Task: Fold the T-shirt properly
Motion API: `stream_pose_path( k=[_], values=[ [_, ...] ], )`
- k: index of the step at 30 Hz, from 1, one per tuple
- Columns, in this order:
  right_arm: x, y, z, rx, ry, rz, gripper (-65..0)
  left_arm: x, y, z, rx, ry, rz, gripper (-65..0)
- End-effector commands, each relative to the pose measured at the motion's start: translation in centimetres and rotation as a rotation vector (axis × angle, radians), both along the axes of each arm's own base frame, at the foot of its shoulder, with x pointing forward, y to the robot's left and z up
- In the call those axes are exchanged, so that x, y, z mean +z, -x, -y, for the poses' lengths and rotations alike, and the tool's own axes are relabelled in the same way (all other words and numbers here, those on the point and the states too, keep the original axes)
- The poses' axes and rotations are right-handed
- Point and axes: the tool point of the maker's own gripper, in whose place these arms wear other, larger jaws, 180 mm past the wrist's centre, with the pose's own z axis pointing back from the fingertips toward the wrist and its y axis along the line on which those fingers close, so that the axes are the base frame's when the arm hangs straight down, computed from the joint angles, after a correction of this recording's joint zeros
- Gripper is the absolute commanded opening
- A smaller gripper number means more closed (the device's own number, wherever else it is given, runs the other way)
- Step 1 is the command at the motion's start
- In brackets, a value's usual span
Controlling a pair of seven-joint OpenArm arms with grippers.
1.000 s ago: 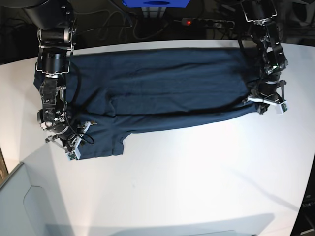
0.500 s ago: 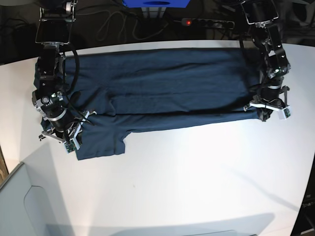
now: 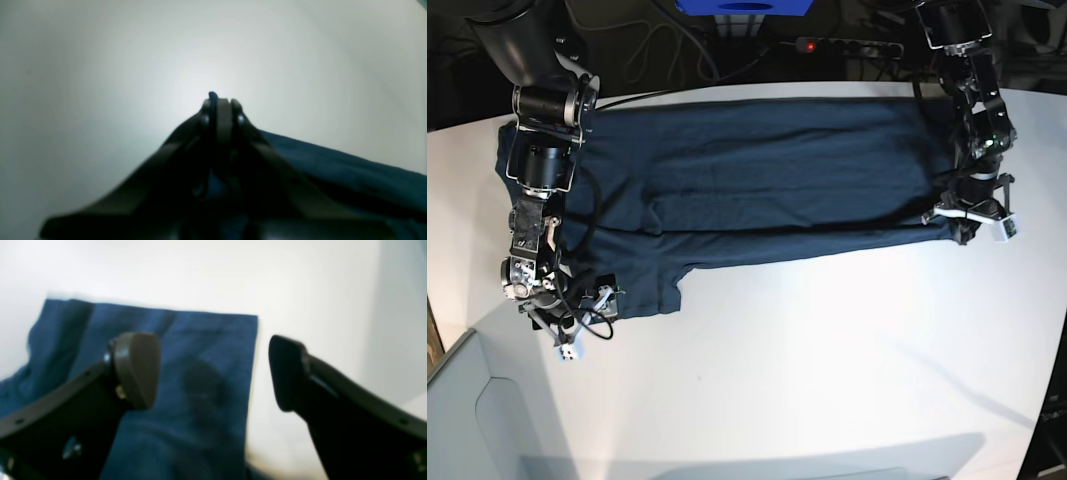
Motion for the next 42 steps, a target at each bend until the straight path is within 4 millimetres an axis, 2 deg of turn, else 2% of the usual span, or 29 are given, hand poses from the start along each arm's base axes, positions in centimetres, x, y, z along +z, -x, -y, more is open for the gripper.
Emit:
stream_pose_path(
  k=[1, 5, 14, 16, 18, 23, 24, 26, 29, 33, 35, 42],
  values=[
    [2.0, -1.8, 0.7, -0.024, -0.025, 0.065, -15.7, 1.5, -0.7, -0.5, -0.002, -0.023, 0.046, -65.0],
    [0.7, -1.5, 1.1, -0.052, -0.058, 0.036, -15.7, 1.6, -0.8, -0.5, -0.002, -0.023, 0.048, -65.0],
    [-3.6, 2.6, 1.0, -0.051, -0.053, -0.063, -15.8, 1.5, -0.7, -0.5, 0.0, -0.022, 0.048, -65.0],
    [-4.4, 3.4, 0.8, -0.05, -0.054, -0.08, -18.1, 1.5, -0.7, -0.5, 0.0, -0.021, 0.047, -65.0],
    [-4.8, 3.7, 0.7, -0.05, -0.058, -0.075, -27.6, 1.5, -0.7, -0.4, 0.0, -0.021, 0.046, -65.0],
    [-5.0, 3.9, 0.7, -0.051, -0.06, -0.072, -62.1, 1.4, -0.7, -0.3, -0.002, -0.02, 0.044, -65.0],
    [-4.7, 3.8, 0.8, -0.051, -0.057, -0.065, -65.0, 1.4, -0.7, -0.3, -0.002, -0.02, 0.044, -65.0],
    [-4.1, 4.0, 1.1, -0.05, -0.037, -0.037, -64.1, 1.4, -0.7, -0.3, -0.002, -0.02, 0.044, -65.0],
    [-1.4, 4.2, 1.7, -0.042, 0.016, 0.052, -64.9, 1.4, -0.7, -0.3, -0.002, -0.02, 0.044, -65.0],
    [2.1, 5.1, -0.2, 0.05, 0.044, 0.164, -64.9, 1.4, -0.8, -0.3, -0.002, -0.02, 0.045, -65.0],
    [3.2, 6.0, -0.8, 0.08, 0.067, 0.183, -64.9, 1.6, -0.9, -0.3, -0.005, -0.021, 0.049, -65.0],
    [8.1, 8.9, -1.8, 0.124, 0.158, 0.288, -64.9, 1.6, -0.8, -0.3, -0.004, -0.021, 0.051, -65.0]
  ],
)
